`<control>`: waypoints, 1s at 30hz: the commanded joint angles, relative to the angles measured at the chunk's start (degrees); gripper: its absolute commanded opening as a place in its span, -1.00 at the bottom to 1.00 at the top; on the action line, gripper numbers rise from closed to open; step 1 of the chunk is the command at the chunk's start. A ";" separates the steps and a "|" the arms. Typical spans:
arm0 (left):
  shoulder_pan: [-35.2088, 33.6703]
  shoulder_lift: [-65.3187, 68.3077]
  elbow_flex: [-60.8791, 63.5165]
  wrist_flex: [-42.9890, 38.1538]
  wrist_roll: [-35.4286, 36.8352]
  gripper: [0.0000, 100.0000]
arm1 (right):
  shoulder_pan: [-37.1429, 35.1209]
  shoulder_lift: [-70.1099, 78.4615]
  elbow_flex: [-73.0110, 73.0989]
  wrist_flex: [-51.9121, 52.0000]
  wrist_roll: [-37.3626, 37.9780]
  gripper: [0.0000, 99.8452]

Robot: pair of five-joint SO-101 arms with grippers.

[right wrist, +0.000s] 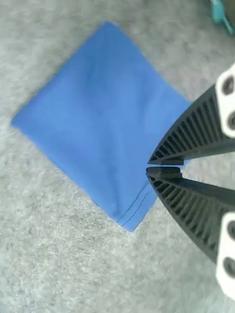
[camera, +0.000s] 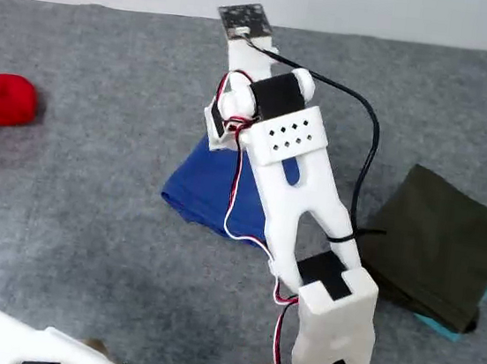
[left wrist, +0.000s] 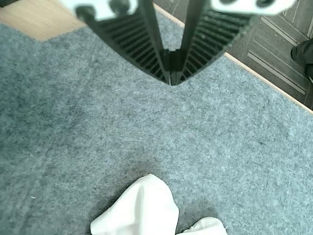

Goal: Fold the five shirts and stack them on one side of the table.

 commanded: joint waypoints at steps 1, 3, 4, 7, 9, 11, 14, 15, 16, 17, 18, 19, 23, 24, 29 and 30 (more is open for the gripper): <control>0.44 -1.41 -1.98 -0.44 0.09 -0.99 | 2.95 -1.19 0.35 1.80 -13.19 -0.98; 0.44 -1.41 -1.98 -0.44 0.09 -0.99 | 4.53 2.15 0.18 0.92 -19.78 -0.98; 0.44 -1.41 -1.89 -0.44 0.09 -0.99 | 4.97 3.91 0.18 0.40 -22.51 -0.97; 0.44 -1.41 -1.80 -0.44 0.09 -0.99 | 5.32 8.40 0.18 -0.57 -26.64 -0.76; 0.44 -1.41 -1.80 -0.44 0.09 -0.99 | 5.05 11.12 0.18 -0.57 -29.10 -0.46; 0.44 -1.14 -1.80 -0.44 0.09 -0.99 | 4.70 13.41 0.09 -0.66 -32.00 -0.13; 0.44 -1.05 -1.71 -0.44 0.09 -0.99 | 4.00 16.40 0.09 -2.51 -34.55 0.13; 0.53 -1.05 -1.71 -0.44 0.09 -0.99 | 3.82 17.27 0.09 -3.74 -34.99 0.13; 0.53 -1.05 -1.71 -0.44 0.09 -0.99 | 3.74 18.15 0.09 -5.05 -35.52 0.10; 0.53 -1.05 -1.45 -0.44 0.09 -0.99 | 3.74 18.95 0.09 -6.37 -36.13 0.06; 0.53 -1.14 -0.84 -0.53 0.09 -0.99 | 3.74 19.74 0.09 -7.60 -36.48 0.04; 0.53 -1.23 -0.22 -0.62 0.09 -0.99 | 3.82 20.35 0.09 -8.84 -36.48 0.01; 0.53 -1.32 1.89 -0.70 0.09 -0.99 | 4.62 22.90 0.09 -12.88 -36.04 0.00; 0.53 -1.32 1.98 -0.79 0.09 -0.99 | 5.05 23.60 0.09 -13.49 -36.04 0.00; 0.53 -1.32 1.98 -0.88 0.09 -0.99 | 6.37 28.09 0.09 -14.46 -33.93 0.00; 0.53 -1.32 1.98 -0.88 0.09 -0.99 | 6.37 28.97 0.09 -14.46 -33.76 0.00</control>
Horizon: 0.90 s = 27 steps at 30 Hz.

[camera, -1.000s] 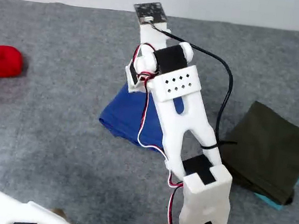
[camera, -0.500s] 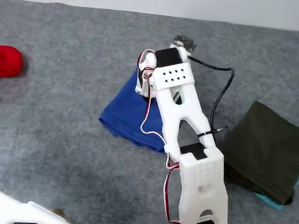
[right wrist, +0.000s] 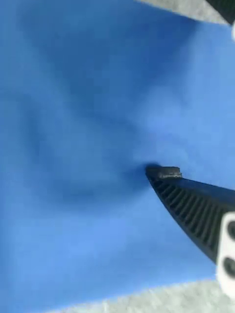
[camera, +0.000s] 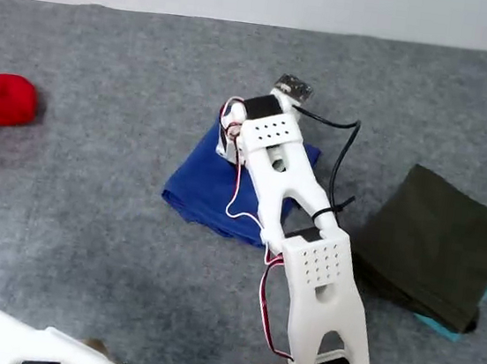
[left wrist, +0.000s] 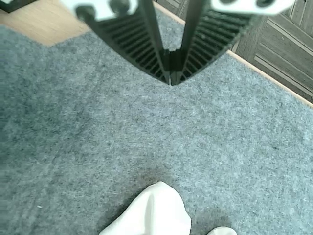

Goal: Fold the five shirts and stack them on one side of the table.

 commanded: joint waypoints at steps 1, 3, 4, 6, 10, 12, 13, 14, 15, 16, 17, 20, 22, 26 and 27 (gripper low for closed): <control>0.53 -1.32 -0.22 -0.88 0.09 -0.99 | 1.19 1.36 -0.62 -0.57 1.41 -0.01; 0.53 -1.32 -0.22 -0.88 0.09 -0.99 | 1.01 3.12 -0.62 -0.57 1.32 -0.01; 0.53 -1.32 -0.22 -0.88 0.09 -0.99 | 1.01 3.91 -0.62 -0.57 1.32 -0.01; 0.53 -1.32 -0.48 -0.79 0.09 -0.99 | 1.01 5.41 -0.62 -0.48 1.32 -0.08; 0.53 -1.41 -0.75 -0.79 0.09 -0.99 | 1.19 6.29 -0.62 0.75 1.58 -0.44; 0.53 -1.41 -0.75 -0.79 0.09 -0.99 | 1.19 6.29 -0.62 1.27 3.43 -0.66; 0.53 -1.41 -0.75 -0.79 0.09 -0.99 | 1.19 6.29 -0.62 1.71 4.31 -0.75; 0.53 -1.41 -0.75 -0.79 0.09 -0.99 | 1.19 6.29 -0.62 2.07 5.27 -0.84; 0.53 -1.41 -0.75 -0.79 0.09 -0.99 | 1.19 6.29 -0.62 2.24 6.33 -0.93; 0.53 -1.41 -0.75 -0.70 0.09 -0.99 | 1.27 6.29 -0.62 2.86 7.38 -0.99; 0.53 -1.41 -0.75 -0.70 0.09 -0.99 | 1.27 6.29 -0.62 3.38 8.18 -0.98; 0.53 -1.41 -0.75 -0.70 0.09 -0.99 | 2.24 6.20 -0.62 5.85 9.58 -0.99; 0.53 -1.41 -0.75 -0.62 0.09 -0.99 | 3.38 5.41 -0.62 7.78 11.78 -0.98; 0.35 -1.41 -0.75 -0.53 0.09 -0.99 | 5.32 -0.04 -0.62 12.88 16.35 -0.98; 0.35 -1.41 -0.75 -0.53 0.09 -0.99 | 5.58 -1.80 -0.62 14.02 17.49 -0.98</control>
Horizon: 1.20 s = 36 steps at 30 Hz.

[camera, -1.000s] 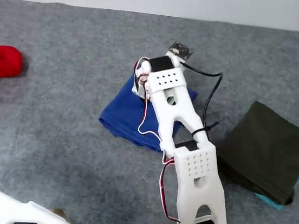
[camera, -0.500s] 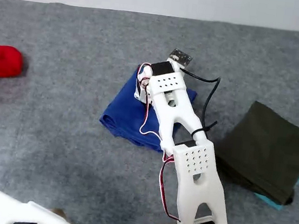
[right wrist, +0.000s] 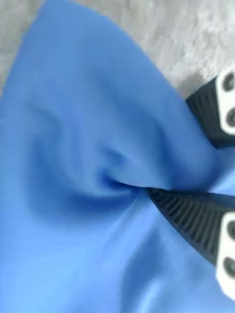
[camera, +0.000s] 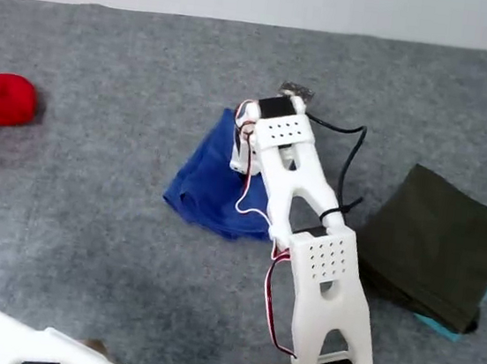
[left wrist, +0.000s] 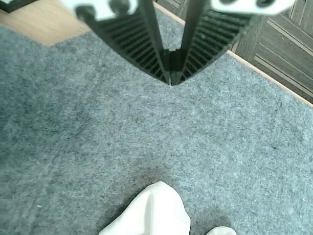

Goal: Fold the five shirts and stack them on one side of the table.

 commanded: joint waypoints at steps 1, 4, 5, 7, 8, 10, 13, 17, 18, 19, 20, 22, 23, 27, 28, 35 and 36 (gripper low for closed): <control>0.35 -1.41 -0.75 -0.53 0.09 -0.99 | 2.24 -6.11 0.53 5.58 4.40 -0.98; 0.44 -1.41 -0.75 -0.53 0.09 -0.99 | 2.51 -11.38 0.53 6.64 6.42 -0.98; 0.35 -1.41 -0.75 -0.53 0.09 -0.99 | 2.51 -13.14 0.53 6.64 6.86 -0.98; 0.26 -1.41 -0.75 -0.53 0.09 -0.99 | 2.51 -16.84 0.53 6.64 8.00 -0.98; 0.18 -1.41 -0.75 -0.53 0.09 -0.99 | 2.51 -18.68 0.53 6.64 8.53 -0.98; 0.00 -1.41 -0.75 -0.53 0.09 -0.99 | 2.59 -22.20 0.62 6.64 9.67 -0.98; 0.00 -1.41 -0.75 -0.53 0.09 -0.99 | 3.47 -27.30 0.88 6.73 11.34 -0.98; 0.00 -1.41 -1.01 -0.53 0.09 -0.99 | 6.37 -32.13 0.97 6.81 11.60 -0.98; 0.00 -1.41 -1.36 -0.53 0.09 -0.99 | 7.52 -33.01 0.97 6.99 12.48 -0.98; 0.00 -1.41 -1.71 -0.53 0.09 -0.99 | 8.66 -33.80 1.05 7.08 13.54 -0.98; 0.00 -1.41 -2.15 -0.53 0.09 -0.99 | 9.98 -34.77 1.49 7.08 14.42 -0.98; 0.00 -1.41 -2.95 -0.53 0.09 -0.99 | 12.70 -36.53 3.08 7.08 15.82 -0.98; 0.00 -1.41 -3.21 -0.53 0.09 -0.99 | 13.85 -37.49 4.40 7.08 16.44 -0.98; 0.09 -1.41 -3.56 -0.53 0.00 -0.99 | 18.51 -42.33 11.43 7.08 18.99 -0.98; 0.18 -1.41 -3.47 -0.53 0.00 -0.99 | 19.47 -43.74 13.19 6.99 19.60 -0.98; 0.44 -1.41 -3.47 -0.53 0.00 -0.99 | 27.30 -50.77 21.45 6.99 24.44 -0.98; 0.44 -1.41 -3.47 -0.53 0.00 -0.99 | 28.70 -51.21 22.07 6.99 25.14 -0.98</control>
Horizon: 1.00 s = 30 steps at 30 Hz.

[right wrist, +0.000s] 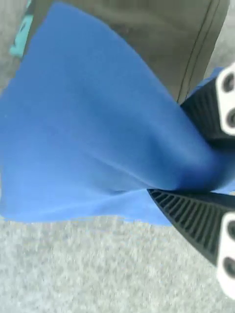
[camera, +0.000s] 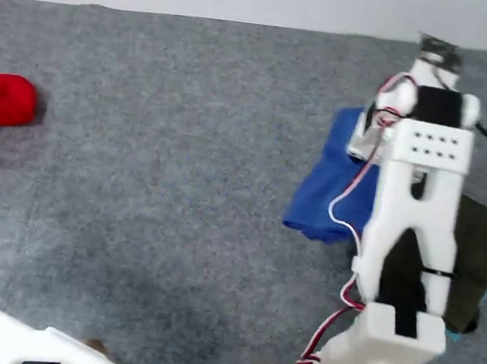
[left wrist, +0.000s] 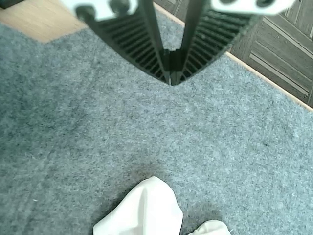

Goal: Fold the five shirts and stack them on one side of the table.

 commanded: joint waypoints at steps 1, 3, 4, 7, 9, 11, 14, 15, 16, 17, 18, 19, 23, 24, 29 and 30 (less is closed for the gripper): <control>0.44 -1.41 -2.07 -0.53 0.00 -0.99 | 5.23 -5.32 0.79 2.33 2.99 -0.98; 0.44 -1.41 -1.98 -0.53 0.00 -0.99 | 7.96 -5.49 1.14 2.33 4.84 -0.98; 0.44 -1.41 -1.98 -0.53 0.00 -0.99 | 9.19 -5.41 1.14 2.33 5.54 -0.98; 0.44 -1.41 -2.07 -0.44 0.00 -0.99 | 12.53 -5.23 1.23 2.24 7.91 -0.98; 0.44 -1.41 -2.07 -0.44 0.00 -0.99 | 14.37 -5.23 1.32 2.15 9.32 -0.98; 0.44 -1.41 -2.07 -0.44 0.00 -0.99 | 15.78 -4.88 1.76 1.98 10.55 -0.98; 0.53 -1.41 -1.80 -0.44 0.00 -0.99 | 17.98 -3.30 2.11 2.07 11.43 -0.98; 0.53 -1.41 -1.80 -0.44 0.00 -0.99 | 18.86 -2.77 2.11 2.07 11.60 -0.98; 0.53 -1.41 -1.80 -0.44 0.00 -0.99 | 19.65 -2.15 2.11 2.07 12.31 -0.98; 0.53 -1.41 -1.80 -0.44 0.00 -0.99 | 20.26 -1.63 2.11 2.07 12.92 -0.98; 0.53 -1.41 -1.80 -0.44 0.00 -0.99 | 20.88 -1.01 2.11 2.07 13.19 -0.98; 0.53 -1.41 -1.80 -0.44 0.00 -0.99 | 21.32 -0.31 2.11 1.98 13.45 -0.98; 0.53 -1.41 -1.71 -0.44 0.00 -0.99 | 22.73 3.03 2.11 1.89 14.51 -0.98; 0.53 -1.41 -1.71 -0.44 0.00 -0.99 | 23.08 4.00 2.11 1.89 15.03 -0.98; 0.53 -1.41 -1.71 -0.44 -3.25 -0.99 | 24.31 9.98 1.93 1.45 17.23 -0.97; 0.53 -1.41 -1.71 -0.44 -3.25 -0.99 | 24.40 11.38 1.85 0.84 18.11 -0.97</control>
